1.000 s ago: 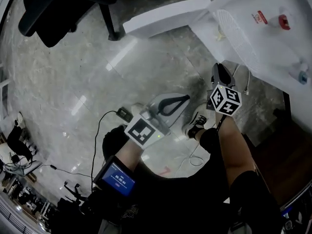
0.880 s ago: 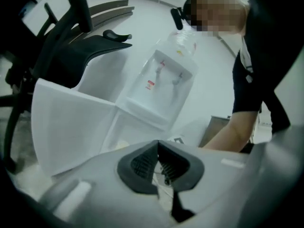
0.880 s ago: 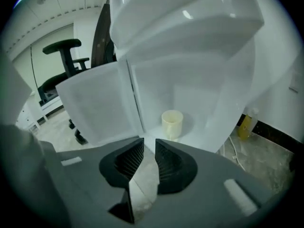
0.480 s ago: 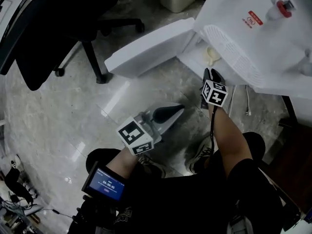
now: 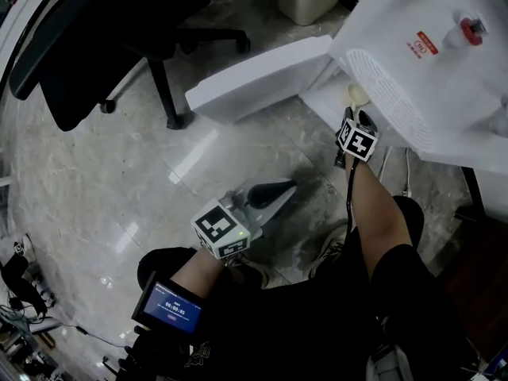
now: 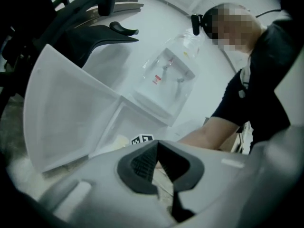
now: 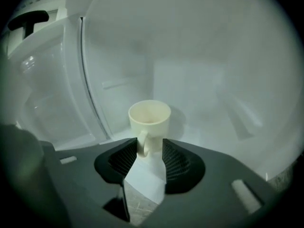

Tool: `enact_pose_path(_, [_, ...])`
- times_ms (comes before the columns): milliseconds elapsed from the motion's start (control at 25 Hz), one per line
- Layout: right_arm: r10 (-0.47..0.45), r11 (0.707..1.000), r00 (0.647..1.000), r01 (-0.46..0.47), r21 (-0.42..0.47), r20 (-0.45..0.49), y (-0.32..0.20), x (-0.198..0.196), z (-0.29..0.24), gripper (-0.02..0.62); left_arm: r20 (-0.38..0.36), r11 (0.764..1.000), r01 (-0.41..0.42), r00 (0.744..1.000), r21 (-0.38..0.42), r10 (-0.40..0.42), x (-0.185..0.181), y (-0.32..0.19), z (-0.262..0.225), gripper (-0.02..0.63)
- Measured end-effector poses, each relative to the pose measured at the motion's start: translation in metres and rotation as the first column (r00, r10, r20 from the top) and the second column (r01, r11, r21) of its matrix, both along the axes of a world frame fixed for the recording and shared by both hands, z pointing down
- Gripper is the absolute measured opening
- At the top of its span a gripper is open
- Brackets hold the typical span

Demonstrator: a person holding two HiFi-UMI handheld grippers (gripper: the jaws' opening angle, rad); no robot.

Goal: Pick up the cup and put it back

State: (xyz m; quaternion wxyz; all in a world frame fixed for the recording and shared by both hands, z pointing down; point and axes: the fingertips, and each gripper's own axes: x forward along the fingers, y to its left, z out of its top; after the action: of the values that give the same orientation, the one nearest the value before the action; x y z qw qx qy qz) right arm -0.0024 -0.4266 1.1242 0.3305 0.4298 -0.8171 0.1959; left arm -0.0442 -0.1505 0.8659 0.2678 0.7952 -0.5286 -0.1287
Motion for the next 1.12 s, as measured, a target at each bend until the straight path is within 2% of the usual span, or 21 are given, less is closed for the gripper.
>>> enact_pose_path(80, [0.057,0.998,0.998,-0.056,-0.034,0.028,-0.004,0.005,0.005,0.160,-0.019,0.999,0.032,0.999,-0.008,-0.032,-0.006,0.000,-0.007,0.005])
enact_pose_path(160, [0.050,0.998,0.998,-0.048,-0.050,0.038,-0.002,0.004,0.008,0.160,-0.044,0.999,0.047,0.998,-0.011,-0.047,-0.005,0.004,-0.011,0.005])
enact_pose_path(240, [0.021,0.999,0.999,-0.020,-0.034,0.040,-0.005,0.000,0.005,0.155,-0.028,0.999,0.030,0.999,-0.017,-0.031,0.001,0.009,-0.011,0.005])
enact_pose_path(280, [0.009,1.000,0.999,-0.008,-0.024,0.035,-0.008,-0.001,0.005,0.131,-0.012,1.000,0.017,1.000,-0.020,-0.018,0.005,0.011,-0.010,0.005])
enact_pose_path(320, [-0.006,1.000,1.000,0.007,-0.011,0.025,-0.010,-0.002,0.004,0.066,0.002,1.000,0.006,1.000,-0.024,-0.006,0.009,0.013,-0.008,0.005])
enact_pose_path(360, [-0.018,1.000,1.000,0.018,0.006,0.014,-0.013,-0.003,0.003,0.057,0.013,1.000,-0.004,1.000,-0.025,0.004,0.012,0.015,-0.006,0.005])
enact_pose_path(520, [0.010,1.000,0.999,-0.010,-0.007,0.033,-0.011,0.000,0.000,0.055,0.042,0.999,-0.036,0.998,-0.006,0.036,0.017,0.017,-0.005,0.005])
enact_pose_path(720, [0.020,0.998,0.998,-0.016,-0.062,0.057,0.005,0.006,-0.004,0.054,0.026,0.999,-0.045,0.999,0.022,0.044,0.016,0.017,-0.007,0.005])
enact_pose_path(840, [-0.025,0.998,0.996,0.030,-0.060,0.085,0.018,0.000,-0.021,0.054,-0.001,1.000,-0.021,1.000,0.009,0.021,0.006,0.013,-0.018,0.005])
enact_pose_path(960, [-0.099,0.993,0.988,0.106,-0.050,0.120,0.038,-0.010,-0.054,0.054,-0.052,0.999,0.049,0.997,-0.007,-0.049,-0.009,0.016,-0.028,0.005])
enact_pose_path(1120, [-0.243,0.966,0.964,0.250,-0.059,0.105,0.086,-0.008,-0.109,0.054,-0.048,0.991,0.123,0.991,-0.054,-0.125,-0.008,0.029,-0.051,0.005])
